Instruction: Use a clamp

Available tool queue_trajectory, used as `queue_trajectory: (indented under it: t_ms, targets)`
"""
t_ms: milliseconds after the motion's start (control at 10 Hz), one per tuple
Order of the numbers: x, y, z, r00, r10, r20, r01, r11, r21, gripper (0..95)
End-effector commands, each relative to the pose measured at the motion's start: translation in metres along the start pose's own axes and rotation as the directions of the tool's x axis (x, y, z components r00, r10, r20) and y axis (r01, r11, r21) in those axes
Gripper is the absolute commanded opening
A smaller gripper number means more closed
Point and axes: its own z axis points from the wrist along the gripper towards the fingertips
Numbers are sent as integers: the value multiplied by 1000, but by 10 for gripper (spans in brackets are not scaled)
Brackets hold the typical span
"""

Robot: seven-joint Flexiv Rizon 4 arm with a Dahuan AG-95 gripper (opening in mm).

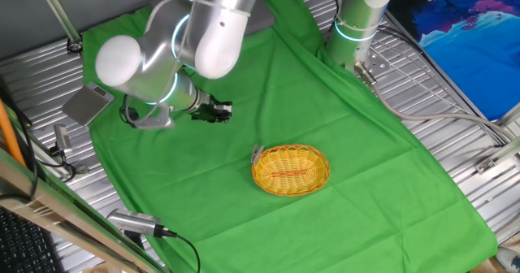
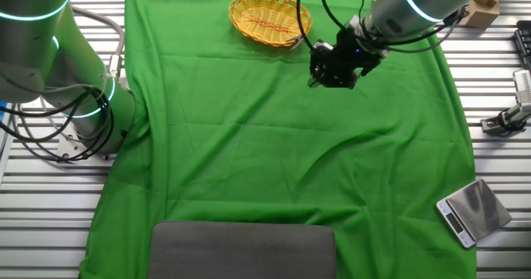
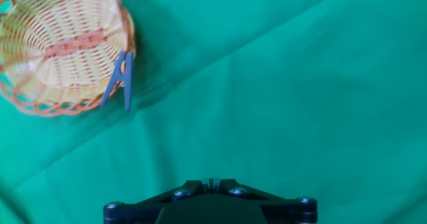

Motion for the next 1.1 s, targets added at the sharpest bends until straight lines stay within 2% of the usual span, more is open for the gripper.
queue_trajectory:
  t_ms: [100, 200, 500, 600, 800, 1100]
  targets:
    - [2, 1, 1, 987, 126, 103, -136, 985, 104, 0]
    - [2, 1, 1, 980, 155, 126, -170, 977, 125, 0]
    - [2, 1, 1, 970, 199, 140, -218, 966, 138, 0]
    - [2, 1, 1, 967, 205, 154, -227, 964, 139, 0]
    - [2, 1, 1, 966, 206, 158, -229, 962, 145, 0]
    - [2, 1, 1, 971, 192, 142, -214, 963, 161, 0]
